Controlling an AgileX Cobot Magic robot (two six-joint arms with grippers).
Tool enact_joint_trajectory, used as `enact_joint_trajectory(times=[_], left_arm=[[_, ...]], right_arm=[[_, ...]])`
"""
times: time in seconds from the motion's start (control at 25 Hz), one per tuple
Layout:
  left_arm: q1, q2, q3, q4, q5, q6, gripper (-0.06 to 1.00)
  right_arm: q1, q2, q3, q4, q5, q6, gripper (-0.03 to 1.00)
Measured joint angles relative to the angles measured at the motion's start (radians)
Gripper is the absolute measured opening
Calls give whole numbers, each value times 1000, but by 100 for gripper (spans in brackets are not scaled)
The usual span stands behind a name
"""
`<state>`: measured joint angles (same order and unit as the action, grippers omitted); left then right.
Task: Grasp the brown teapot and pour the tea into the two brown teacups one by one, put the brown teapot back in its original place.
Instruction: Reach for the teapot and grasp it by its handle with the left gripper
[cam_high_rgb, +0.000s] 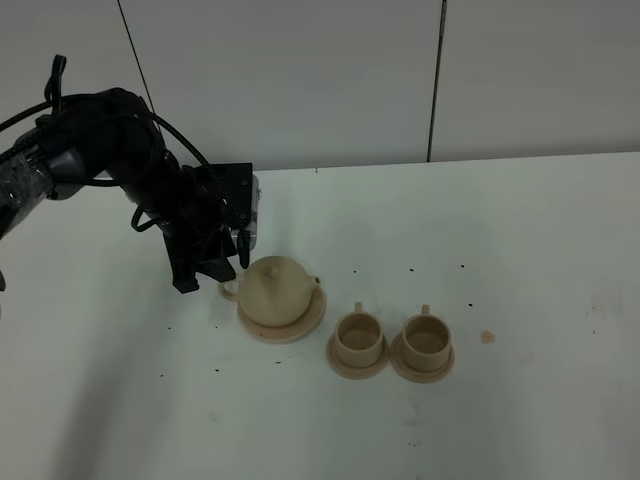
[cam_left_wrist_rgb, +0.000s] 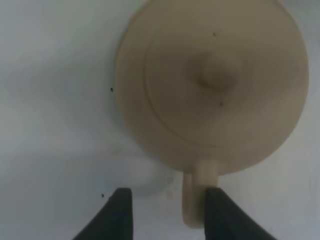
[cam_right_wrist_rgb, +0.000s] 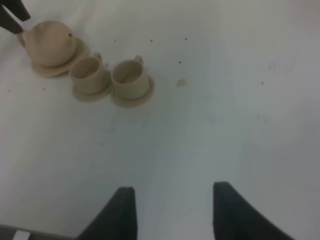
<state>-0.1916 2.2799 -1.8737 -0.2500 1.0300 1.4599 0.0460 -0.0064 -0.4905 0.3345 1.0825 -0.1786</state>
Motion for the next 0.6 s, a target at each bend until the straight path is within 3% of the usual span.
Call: enact_joint_trajectory(times=[0.6], left_arm=[[0, 10, 0, -17, 5, 0, 41]], right_arm=[[0, 0, 0, 0, 0, 0, 35]])
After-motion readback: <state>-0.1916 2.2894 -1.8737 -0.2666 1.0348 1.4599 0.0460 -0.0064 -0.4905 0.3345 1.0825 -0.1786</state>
